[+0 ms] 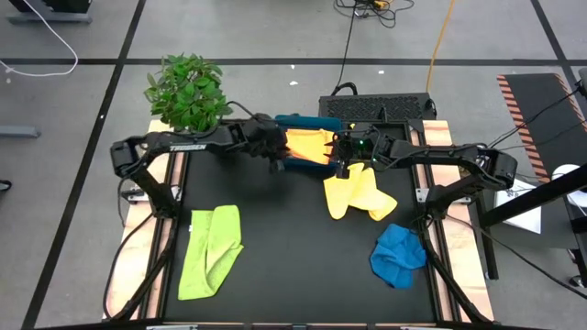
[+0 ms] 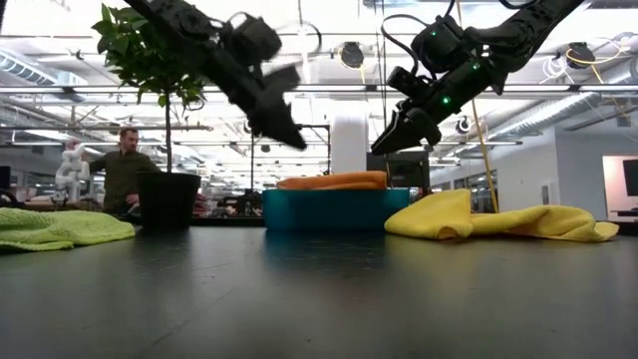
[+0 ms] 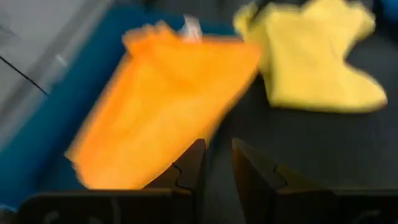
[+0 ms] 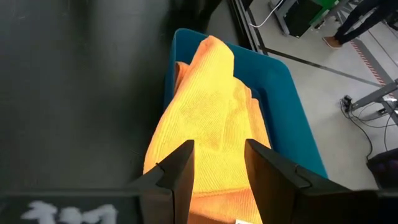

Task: Fold microfiber towels
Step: Put the orange microfiber towel into the blue bin

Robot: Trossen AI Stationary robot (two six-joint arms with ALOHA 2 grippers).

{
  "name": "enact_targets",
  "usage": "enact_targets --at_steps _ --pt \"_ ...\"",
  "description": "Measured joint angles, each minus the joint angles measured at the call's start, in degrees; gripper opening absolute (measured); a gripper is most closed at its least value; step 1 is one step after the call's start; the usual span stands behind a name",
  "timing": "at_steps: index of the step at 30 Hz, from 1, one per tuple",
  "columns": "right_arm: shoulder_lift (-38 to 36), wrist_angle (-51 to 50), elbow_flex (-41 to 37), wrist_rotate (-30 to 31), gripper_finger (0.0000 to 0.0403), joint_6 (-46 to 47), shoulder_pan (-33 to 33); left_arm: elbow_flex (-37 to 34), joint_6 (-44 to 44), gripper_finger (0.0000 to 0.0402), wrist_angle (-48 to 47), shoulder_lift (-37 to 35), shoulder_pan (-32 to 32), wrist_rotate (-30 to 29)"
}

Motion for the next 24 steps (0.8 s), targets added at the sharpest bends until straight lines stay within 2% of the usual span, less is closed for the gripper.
enact_targets --at_steps 4,14,19,24 --pt "0.1 1.2 0.0 0.0 0.0135 0.0 0.0 0.0 -0.3 0.0081 4.3 -1.8 -0.6 -5.0" --pt "9.1 5.6 0.0 -1.2 0.0125 1.5 0.4 0.0 -2.7 0.0081 10.6 7.5 1.3 -5.7" --pt "12.0 8.0 0.0 3.4 0.0107 1.4 0.1 0.0 -3.6 0.0081 12.3 12.9 2.4 -5.6" --pt "13.0 8.5 0.0 7.1 0.0092 1.5 -0.9 0.0 -3.9 0.0081 12.3 15.4 3.2 -5.6"
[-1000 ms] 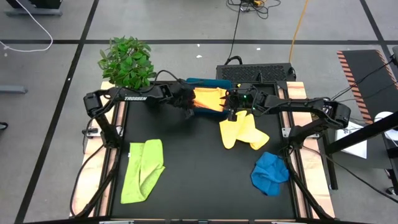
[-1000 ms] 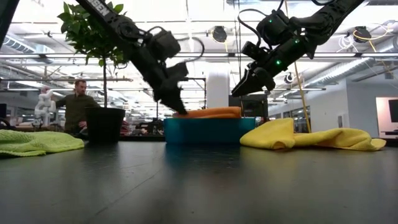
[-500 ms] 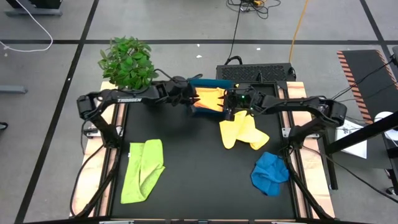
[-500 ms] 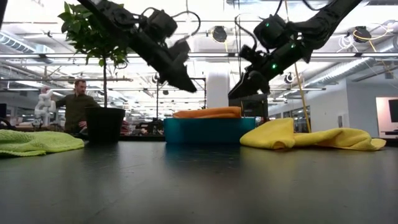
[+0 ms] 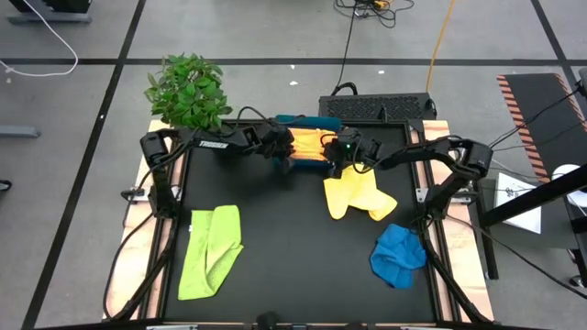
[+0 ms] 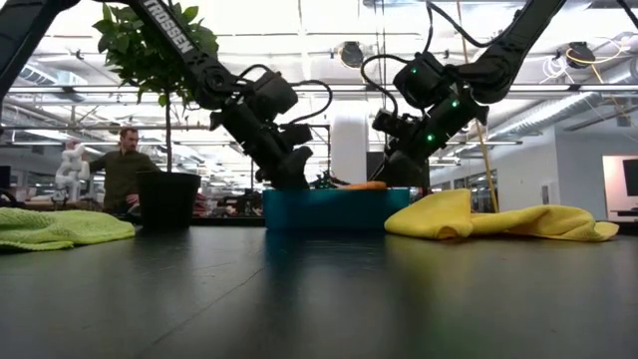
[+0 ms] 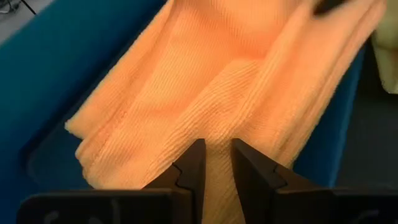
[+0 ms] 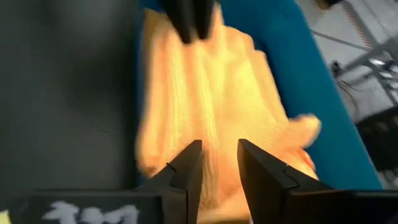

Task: Fold microfiber towels
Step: Put the orange microfiber towel into the blue bin

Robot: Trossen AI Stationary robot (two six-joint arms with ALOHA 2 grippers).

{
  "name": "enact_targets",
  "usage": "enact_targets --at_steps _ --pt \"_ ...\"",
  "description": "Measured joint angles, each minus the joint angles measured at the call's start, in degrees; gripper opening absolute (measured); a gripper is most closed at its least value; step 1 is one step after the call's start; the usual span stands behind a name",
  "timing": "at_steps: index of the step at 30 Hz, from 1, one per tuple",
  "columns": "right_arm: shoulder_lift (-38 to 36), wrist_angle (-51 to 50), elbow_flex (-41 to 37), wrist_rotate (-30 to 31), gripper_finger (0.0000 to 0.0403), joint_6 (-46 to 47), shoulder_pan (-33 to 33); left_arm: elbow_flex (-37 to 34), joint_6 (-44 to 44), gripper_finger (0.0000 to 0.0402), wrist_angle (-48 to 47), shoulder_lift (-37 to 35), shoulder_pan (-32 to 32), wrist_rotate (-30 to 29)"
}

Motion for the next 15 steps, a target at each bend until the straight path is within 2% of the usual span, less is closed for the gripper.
enact_targets --at_steps 10,15 --pt "0.0 -0.2 0.0 1.0 0.0079 1.5 -2.5 0.0 1.2 0.0081 0.3 0.3 -0.1 1.0" --pt "-3.9 0.0 0.0 4.0 0.0079 1.5 -1.9 0.0 2.0 0.0081 0.5 -4.6 -0.7 1.3"
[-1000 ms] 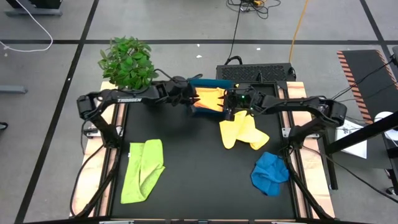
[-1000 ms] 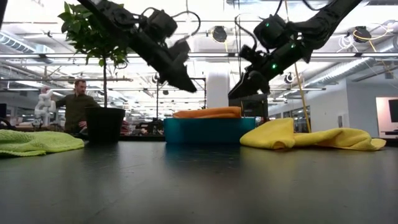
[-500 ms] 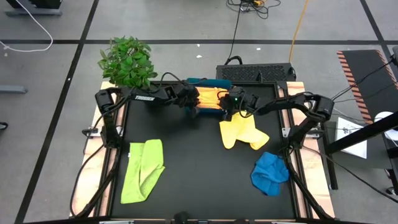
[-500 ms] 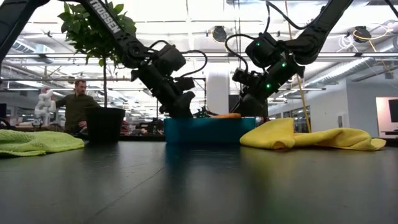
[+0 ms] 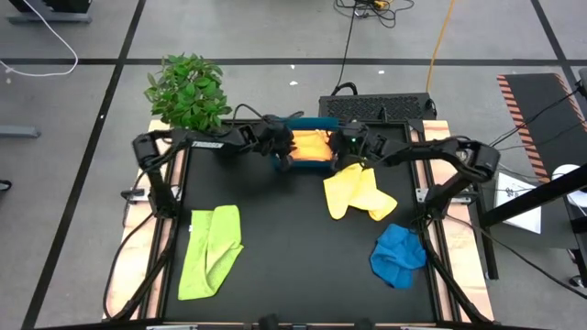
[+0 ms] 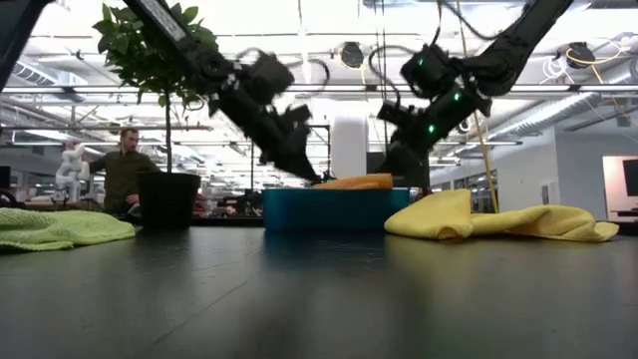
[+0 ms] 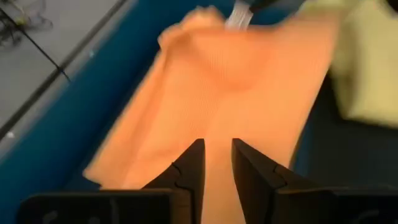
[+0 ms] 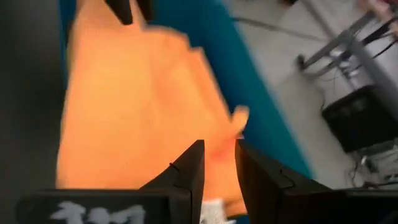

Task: Fold microfiber towels
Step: Put the orange microfiber towel into the blue bin, then fold the yellow microfiber towel

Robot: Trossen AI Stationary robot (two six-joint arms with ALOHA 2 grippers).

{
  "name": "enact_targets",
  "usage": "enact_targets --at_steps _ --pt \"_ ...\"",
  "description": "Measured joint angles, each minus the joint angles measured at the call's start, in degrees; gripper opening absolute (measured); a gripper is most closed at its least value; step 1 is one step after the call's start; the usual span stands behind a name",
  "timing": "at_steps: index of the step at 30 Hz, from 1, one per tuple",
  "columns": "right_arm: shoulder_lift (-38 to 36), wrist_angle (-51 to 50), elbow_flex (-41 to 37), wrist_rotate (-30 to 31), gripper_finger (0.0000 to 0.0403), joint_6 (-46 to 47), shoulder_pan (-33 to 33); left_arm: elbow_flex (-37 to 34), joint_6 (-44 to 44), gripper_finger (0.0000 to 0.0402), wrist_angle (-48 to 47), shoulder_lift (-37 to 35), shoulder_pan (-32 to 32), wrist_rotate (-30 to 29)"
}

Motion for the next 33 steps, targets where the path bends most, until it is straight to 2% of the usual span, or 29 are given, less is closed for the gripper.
enact_targets --at_steps 4,8,11,15,18,23,25,29,33 --pt "-6.4 -1.4 0.0 0.0 0.0079 0.2 1.5 0.0 -0.1 0.0081 -0.4 -7.0 -2.2 -1.7" --pt "-14.7 -5.9 0.0 -0.3 0.0079 2.2 4.0 0.0 1.2 0.0080 -1.3 -16.9 -7.8 -4.2" --pt "-21.2 -11.6 0.0 -0.7 0.0079 5.6 7.0 0.1 1.5 0.0068 -3.6 -23.8 -14.6 -7.9" --pt "-28.7 -14.4 -3.1 -9.3 0.0079 12.8 12.1 -0.6 1.4 0.0034 -6.8 -28.5 -26.7 -14.2" --pt "-32.5 -7.2 -10.5 -14.0 0.0079 16.2 17.8 -4.3 1.4 0.0008 -3.2 -28.5 -36.1 -21.1" --pt "-35.1 15.4 -26.3 -13.4 0.0079 20.0 27.6 -14.9 -1.9 0.0011 9.0 -27.5 -47.3 -31.6" --pt "-34.8 25.6 -32.3 -11.2 0.0079 21.1 31.3 -20.3 -2.6 0.0013 15.3 -27.5 -50.4 -35.2" --pt "-33.3 40.8 -40.9 -1.2 0.0079 21.2 37.7 -32.3 -5.1 0.0004 31.2 -27.5 -52.0 -41.9" --pt "-32.0 46.1 -43.2 3.5 0.0079 21.1 41.4 -42.0 -12.6 0.0009 45.0 -27.2 -49.4 -39.5"
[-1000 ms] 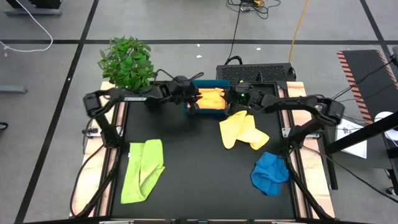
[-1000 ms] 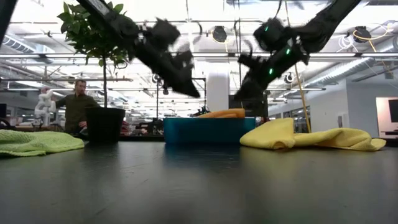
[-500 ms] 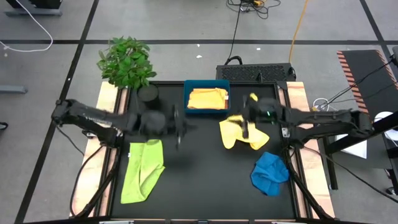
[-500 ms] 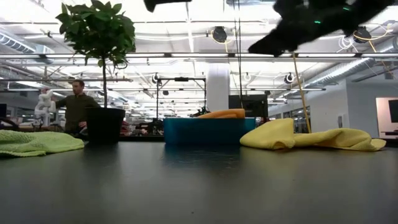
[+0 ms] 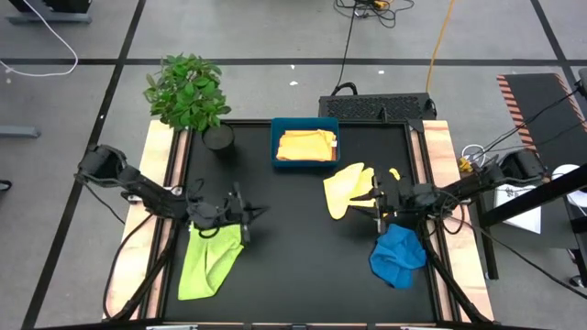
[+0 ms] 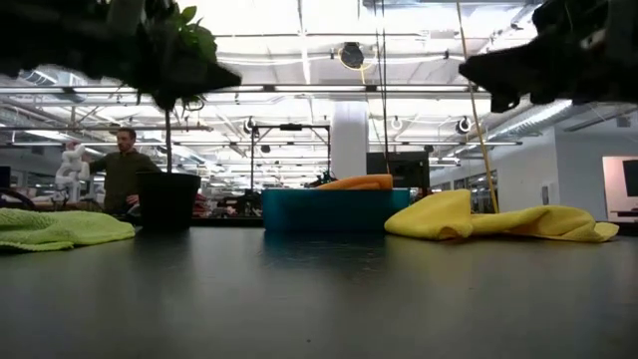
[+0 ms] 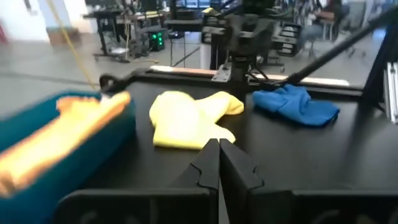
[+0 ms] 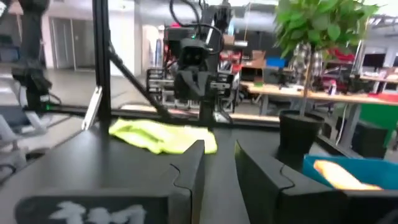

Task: Fold microfiber towels
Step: Fold the yellow microfiber towel

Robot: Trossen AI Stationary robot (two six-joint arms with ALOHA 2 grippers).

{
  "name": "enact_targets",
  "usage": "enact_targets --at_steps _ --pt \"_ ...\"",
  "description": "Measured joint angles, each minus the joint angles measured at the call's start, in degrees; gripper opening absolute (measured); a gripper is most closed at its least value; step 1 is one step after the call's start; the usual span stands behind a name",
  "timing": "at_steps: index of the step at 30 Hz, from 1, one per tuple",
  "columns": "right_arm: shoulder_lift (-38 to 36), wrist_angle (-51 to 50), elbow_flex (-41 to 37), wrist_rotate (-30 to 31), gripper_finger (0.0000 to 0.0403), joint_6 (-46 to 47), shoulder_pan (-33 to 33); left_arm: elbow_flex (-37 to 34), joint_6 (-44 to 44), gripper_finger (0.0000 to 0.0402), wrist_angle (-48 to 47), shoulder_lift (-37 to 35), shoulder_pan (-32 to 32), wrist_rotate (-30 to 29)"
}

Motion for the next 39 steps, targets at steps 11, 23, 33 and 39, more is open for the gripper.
enact_targets --at_steps 11,23,33,39 --pt "5.4 -0.9 0.2 3.8 0.0079 -3.2 1.0 -5.5 -0.3 0.0005 7.1 2.0 4.7 2.2" --pt "6.2 0.3 0.1 4.0 0.0079 -6.8 -3.3 -5.5 7.0 0.0013 8.8 2.0 12.0 3.2" --pt "6.2 -0.2 0.1 3.4 0.0080 -6.3 -4.7 -5.4 1.8 0.0019 9.3 3.2 14.5 12.7" --pt "6.3 -19.2 5.9 -2.4 0.0109 -3.8 -4.1 -5.4 0.9 0.0008 9.4 5.1 14.3 12.7"
